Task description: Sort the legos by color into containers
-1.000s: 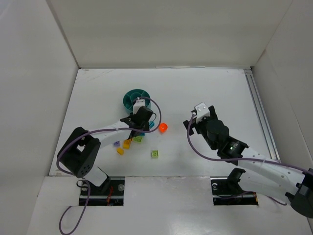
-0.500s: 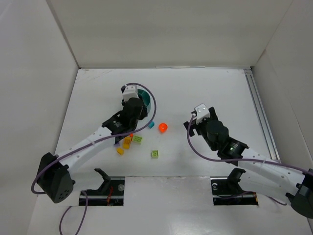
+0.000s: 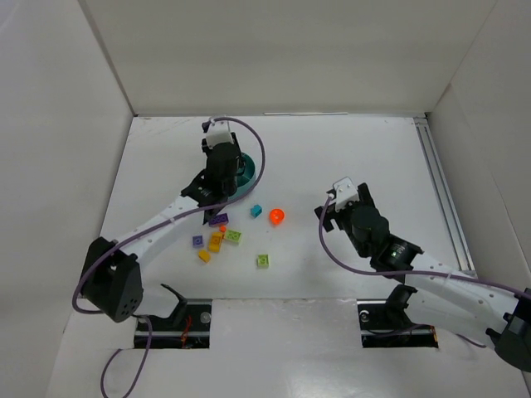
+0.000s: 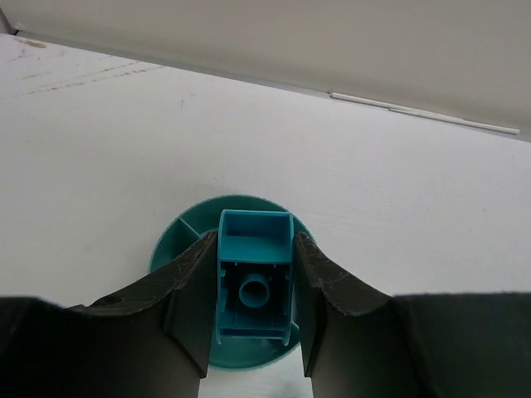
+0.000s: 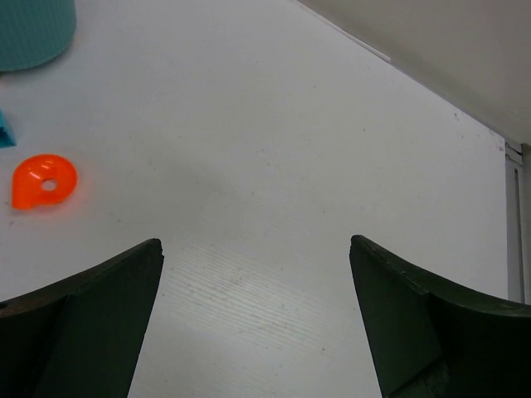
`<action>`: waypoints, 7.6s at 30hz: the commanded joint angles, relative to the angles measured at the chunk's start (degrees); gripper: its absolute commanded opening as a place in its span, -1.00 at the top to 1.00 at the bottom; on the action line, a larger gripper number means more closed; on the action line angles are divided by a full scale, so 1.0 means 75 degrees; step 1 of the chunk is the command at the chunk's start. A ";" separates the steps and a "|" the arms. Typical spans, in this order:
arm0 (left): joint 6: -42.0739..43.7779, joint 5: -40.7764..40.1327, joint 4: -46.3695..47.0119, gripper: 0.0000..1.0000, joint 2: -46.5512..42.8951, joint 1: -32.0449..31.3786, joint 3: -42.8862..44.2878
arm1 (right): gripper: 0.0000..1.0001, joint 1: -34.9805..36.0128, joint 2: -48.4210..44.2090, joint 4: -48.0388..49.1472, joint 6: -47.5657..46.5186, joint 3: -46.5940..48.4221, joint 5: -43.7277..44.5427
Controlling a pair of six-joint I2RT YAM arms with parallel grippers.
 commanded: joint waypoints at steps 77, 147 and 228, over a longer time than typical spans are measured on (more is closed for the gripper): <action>-0.2322 0.1429 -0.2350 -1.00 -0.2838 0.0320 -0.0930 | -0.93 0.0044 0.6430 0.1789 -0.1279 0.3734 -0.5533; -0.3742 0.0808 -0.3674 -1.00 -0.5136 0.0250 -0.3017 | 0.33 0.0103 0.9208 0.1601 -0.0600 0.8270 -0.4830; -0.5254 0.3035 -0.4471 0.05 -0.2007 0.2652 -0.4130 | -0.70 -0.0881 0.5928 0.1601 -0.0436 0.4356 -0.4690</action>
